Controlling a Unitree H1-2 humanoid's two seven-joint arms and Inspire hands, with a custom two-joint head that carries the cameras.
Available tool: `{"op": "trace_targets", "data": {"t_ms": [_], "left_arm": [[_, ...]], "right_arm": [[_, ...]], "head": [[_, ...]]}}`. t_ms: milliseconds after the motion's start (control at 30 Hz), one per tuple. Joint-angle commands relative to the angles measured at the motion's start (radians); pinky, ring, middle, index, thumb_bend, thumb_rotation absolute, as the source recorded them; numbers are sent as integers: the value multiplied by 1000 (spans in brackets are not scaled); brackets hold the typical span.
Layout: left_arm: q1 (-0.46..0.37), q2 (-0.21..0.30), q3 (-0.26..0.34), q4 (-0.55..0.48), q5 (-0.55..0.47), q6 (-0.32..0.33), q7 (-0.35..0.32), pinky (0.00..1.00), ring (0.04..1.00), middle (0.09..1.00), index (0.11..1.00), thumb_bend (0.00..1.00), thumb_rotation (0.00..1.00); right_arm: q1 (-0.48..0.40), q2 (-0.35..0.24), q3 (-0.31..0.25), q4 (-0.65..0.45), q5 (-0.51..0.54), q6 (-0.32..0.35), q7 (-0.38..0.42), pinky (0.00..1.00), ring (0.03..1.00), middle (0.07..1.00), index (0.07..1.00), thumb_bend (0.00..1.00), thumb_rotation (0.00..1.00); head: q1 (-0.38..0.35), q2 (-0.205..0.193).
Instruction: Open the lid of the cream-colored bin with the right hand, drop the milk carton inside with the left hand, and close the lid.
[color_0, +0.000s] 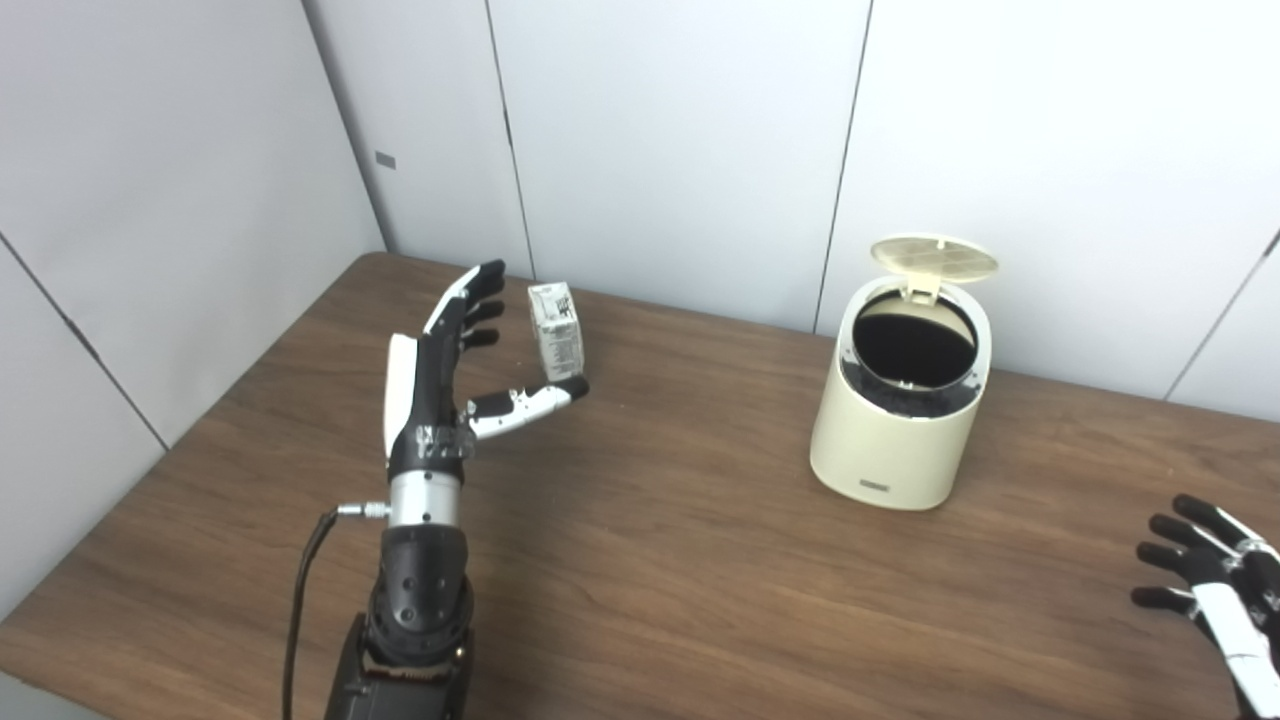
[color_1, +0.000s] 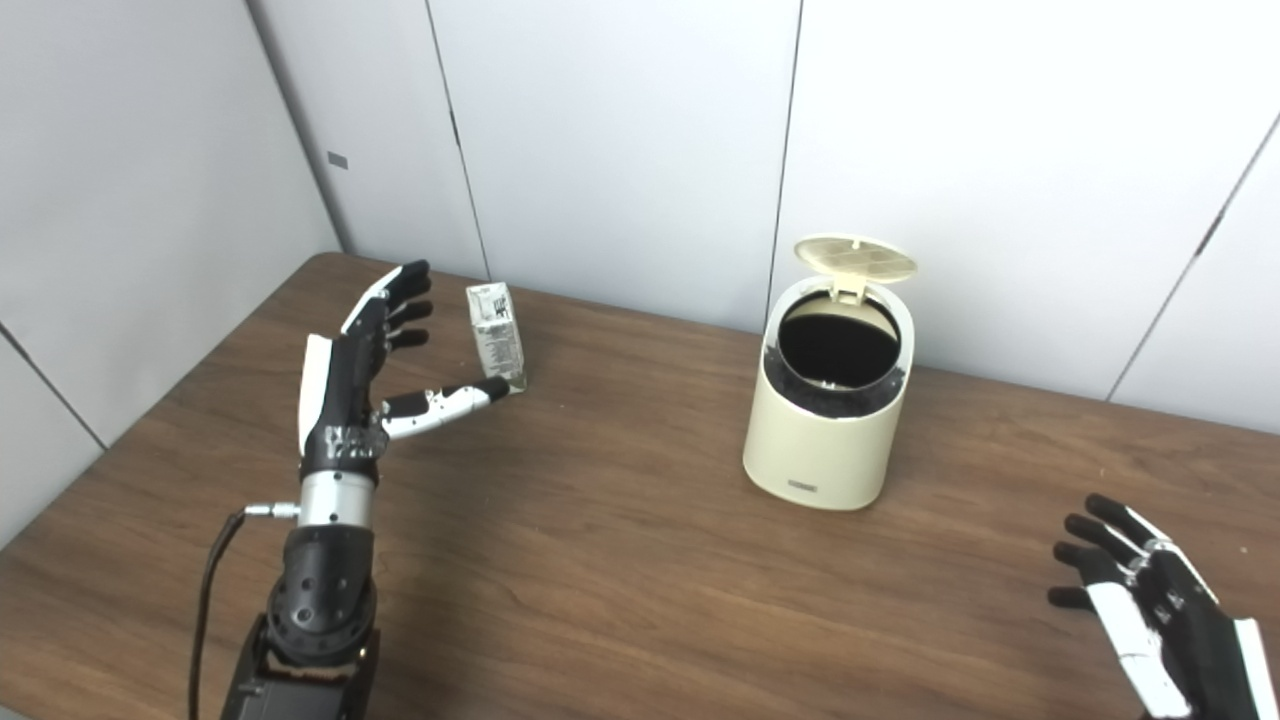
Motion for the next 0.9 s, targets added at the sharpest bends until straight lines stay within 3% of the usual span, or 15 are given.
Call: {"op": "trace_targets", "data": {"t_ms": [0,133,233,333,400,567,700,867], "left_arm": [[-48,47,1,11,28,-10,3,761,838,872,896,911,39],[-100,106,-12,77,34,20,-26,804,889,907,918,917,25],[-140,167,-45,126,31,80,-99,901,939,944,962,931,65],[-185,208,-73,194,8,105,-152,800,945,973,973,981,83],[-215,228,-87,242,0,110,-174,828,955,983,977,995,63],[-271,261,-120,343,8,125,-193,901,962,984,980,982,54],[-311,292,-158,422,25,143,-210,889,961,986,982,978,63],[-336,308,-181,504,23,107,-200,881,953,976,971,974,54]], "right_arm": [[-22,-26,5,-6,-43,-70,-5,535,709,746,776,643,684],[-17,-34,14,-4,-72,-83,-1,561,724,755,784,637,689],[-12,-41,19,-7,-80,-79,8,571,733,761,793,658,702],[-8,-53,28,-18,-86,-67,22,568,744,771,808,689,742],[-7,-57,31,-20,-86,-68,24,567,748,773,808,709,753],[-6,-41,19,-32,-53,-42,24,524,726,757,783,747,744],[-7,-37,14,-44,-44,-28,22,506,714,751,775,758,750],[-5,-35,10,-58,-29,-11,25,507,712,749,773,778,742]], "head": [[6,3],[7,4],[4,7],[-1,9],[-4,10],[-14,13],[-22,16],[-22,16]]}}
